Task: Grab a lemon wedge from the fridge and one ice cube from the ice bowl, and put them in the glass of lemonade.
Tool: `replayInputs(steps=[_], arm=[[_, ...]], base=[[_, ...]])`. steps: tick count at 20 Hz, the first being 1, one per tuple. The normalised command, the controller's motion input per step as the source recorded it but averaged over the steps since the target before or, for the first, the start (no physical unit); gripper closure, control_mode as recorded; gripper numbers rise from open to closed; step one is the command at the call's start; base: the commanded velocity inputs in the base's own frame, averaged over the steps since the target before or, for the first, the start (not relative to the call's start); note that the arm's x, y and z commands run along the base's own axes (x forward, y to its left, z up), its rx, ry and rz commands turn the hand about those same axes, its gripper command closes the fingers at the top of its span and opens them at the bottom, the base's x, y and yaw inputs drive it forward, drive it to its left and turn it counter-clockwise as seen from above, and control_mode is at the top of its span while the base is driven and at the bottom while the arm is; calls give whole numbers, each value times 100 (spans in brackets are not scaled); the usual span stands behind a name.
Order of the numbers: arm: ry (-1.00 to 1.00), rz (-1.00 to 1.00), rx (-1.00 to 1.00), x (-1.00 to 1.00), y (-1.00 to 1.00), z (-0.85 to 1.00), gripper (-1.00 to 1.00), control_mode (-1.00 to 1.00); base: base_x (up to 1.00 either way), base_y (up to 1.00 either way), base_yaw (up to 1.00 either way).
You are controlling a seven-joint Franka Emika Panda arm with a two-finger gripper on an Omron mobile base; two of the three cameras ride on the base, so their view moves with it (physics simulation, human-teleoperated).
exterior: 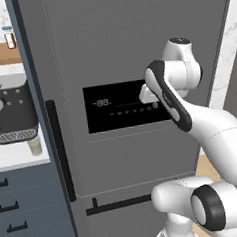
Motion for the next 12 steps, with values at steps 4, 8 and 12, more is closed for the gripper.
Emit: replayInputs(steps=[4, 8, 12], arm=[[-4, 0, 0, -50, 7, -4, -100, -100], [-2, -1, 3, -79, 0, -4, -100, -100], [-2, -10, 8, -82, -1, -20, -100, -100]], base=[[0, 0, 0], [0, 0, 0], [0, 0, 0]])
